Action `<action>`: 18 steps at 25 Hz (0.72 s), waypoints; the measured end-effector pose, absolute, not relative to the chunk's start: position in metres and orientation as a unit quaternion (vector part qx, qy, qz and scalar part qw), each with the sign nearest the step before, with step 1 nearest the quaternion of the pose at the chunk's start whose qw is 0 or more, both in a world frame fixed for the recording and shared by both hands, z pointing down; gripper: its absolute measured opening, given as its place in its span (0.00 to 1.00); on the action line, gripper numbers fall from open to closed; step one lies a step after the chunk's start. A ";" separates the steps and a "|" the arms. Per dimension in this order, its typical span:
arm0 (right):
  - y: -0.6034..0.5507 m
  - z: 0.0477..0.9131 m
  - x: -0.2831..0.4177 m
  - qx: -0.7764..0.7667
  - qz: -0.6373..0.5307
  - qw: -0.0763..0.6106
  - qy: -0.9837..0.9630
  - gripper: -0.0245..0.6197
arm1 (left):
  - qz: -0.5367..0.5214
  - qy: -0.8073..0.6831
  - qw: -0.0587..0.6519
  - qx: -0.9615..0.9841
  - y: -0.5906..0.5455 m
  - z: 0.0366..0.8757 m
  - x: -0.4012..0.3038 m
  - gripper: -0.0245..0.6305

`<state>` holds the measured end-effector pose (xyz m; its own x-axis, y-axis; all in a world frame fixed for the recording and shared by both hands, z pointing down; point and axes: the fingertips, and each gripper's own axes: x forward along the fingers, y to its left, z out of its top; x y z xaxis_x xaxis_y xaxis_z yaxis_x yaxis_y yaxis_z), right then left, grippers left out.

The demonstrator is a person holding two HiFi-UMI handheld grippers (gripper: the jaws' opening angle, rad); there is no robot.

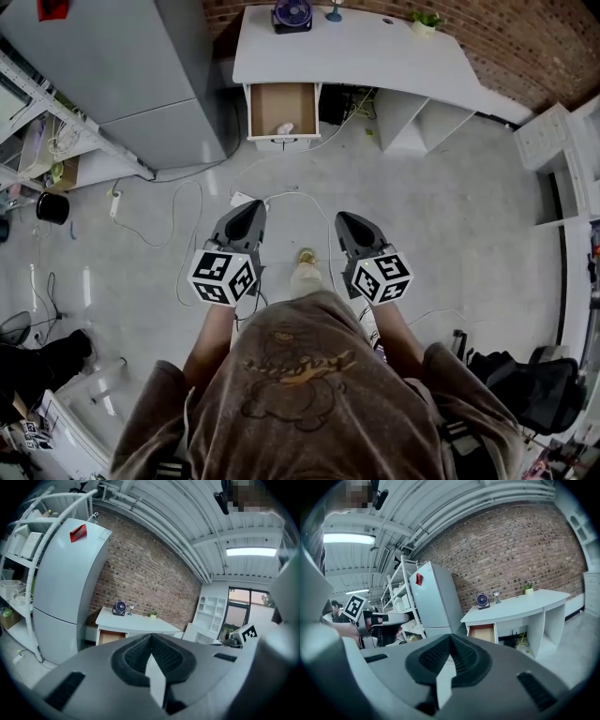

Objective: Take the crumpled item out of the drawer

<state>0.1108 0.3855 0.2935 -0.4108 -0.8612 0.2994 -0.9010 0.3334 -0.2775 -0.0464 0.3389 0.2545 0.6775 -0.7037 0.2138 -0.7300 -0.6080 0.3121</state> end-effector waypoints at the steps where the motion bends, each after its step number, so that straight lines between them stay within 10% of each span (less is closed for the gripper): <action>1: 0.374 0.293 0.116 0.538 0.203 0.049 -0.817 0.03 | 0.035 -0.403 0.190 0.894 0.329 0.254 -0.042 0.05; 18: 0.247 0.297 0.170 0.488 0.201 0.065 -0.847 0.03 | 0.023 -0.459 0.189 0.868 0.218 0.250 0.000 0.05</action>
